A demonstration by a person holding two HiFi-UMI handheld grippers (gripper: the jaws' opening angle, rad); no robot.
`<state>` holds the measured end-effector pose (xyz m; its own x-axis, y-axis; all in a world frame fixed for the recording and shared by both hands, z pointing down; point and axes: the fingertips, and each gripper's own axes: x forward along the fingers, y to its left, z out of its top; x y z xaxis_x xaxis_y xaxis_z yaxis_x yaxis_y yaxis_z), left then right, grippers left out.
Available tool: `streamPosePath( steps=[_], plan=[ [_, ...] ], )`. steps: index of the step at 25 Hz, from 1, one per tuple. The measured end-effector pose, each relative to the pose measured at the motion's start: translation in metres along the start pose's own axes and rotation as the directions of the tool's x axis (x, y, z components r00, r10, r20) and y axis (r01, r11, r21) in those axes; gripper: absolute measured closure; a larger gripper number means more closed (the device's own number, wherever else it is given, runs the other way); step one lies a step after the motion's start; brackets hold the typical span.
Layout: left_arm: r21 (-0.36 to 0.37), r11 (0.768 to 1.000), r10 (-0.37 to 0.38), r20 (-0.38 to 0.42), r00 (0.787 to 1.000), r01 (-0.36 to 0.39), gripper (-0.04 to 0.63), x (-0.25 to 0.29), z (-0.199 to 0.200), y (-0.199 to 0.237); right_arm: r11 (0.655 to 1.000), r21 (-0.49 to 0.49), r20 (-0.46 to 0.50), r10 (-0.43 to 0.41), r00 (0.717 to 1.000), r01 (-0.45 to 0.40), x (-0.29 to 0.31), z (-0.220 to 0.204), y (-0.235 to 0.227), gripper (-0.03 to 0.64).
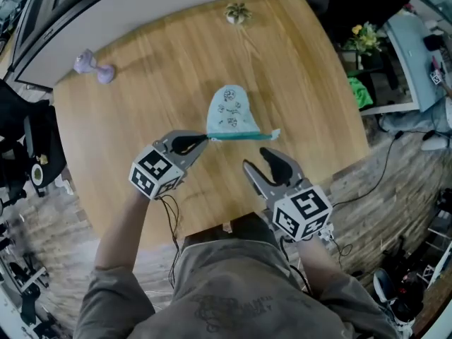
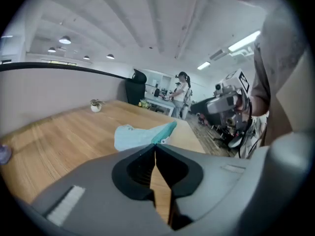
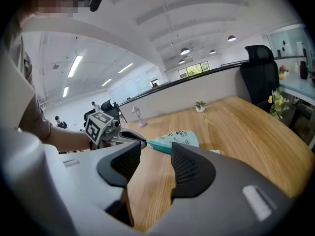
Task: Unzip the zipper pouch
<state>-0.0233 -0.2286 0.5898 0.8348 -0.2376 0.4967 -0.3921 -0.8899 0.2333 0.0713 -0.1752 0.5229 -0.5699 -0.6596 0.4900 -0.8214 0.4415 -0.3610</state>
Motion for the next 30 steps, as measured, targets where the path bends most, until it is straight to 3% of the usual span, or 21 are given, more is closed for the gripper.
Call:
streamPosePath(
  steps=[6,11,19,25,28,30],
  plan=[
    [-0.197,0.980,0.050,0.151,0.987,-0.019,0.594,-0.041,0.056,-0.026,0.999,-0.050,0.102,0.018,0.995,-0.013,-0.032,0.047,0.014,0.411],
    [-0.267,0.963,0.051,0.262,0.964,0.021,0.597,-0.079,0.095,-0.049,0.993,-0.110,0.179,0.056,0.982,-0.036,-0.053,0.088,0.031,0.411],
    [-0.217,0.972,0.161,0.359,0.919,-0.086,0.597,-0.152,0.144,-0.079,0.972,-0.208,0.241,0.161,0.957,-0.111,-0.078,0.123,0.074,0.413],
    [-0.184,0.976,0.184,0.415,0.891,-0.116,0.596,-0.194,0.166,-0.107,0.916,-0.351,0.219,0.283,0.934,-0.196,-0.094,0.138,0.117,0.416],
    [-0.170,0.977,0.188,0.416,0.890,-0.127,0.596,-0.204,0.168,-0.116,0.880,-0.408,0.211,0.351,0.912,-0.244,-0.101,0.145,0.136,0.447],
    [-0.162,0.977,0.192,0.413,0.890,-0.136,0.595,-0.210,0.167,-0.119,0.855,-0.450,0.201,0.379,0.903,-0.259,-0.103,0.147,0.145,0.522]
  ],
)
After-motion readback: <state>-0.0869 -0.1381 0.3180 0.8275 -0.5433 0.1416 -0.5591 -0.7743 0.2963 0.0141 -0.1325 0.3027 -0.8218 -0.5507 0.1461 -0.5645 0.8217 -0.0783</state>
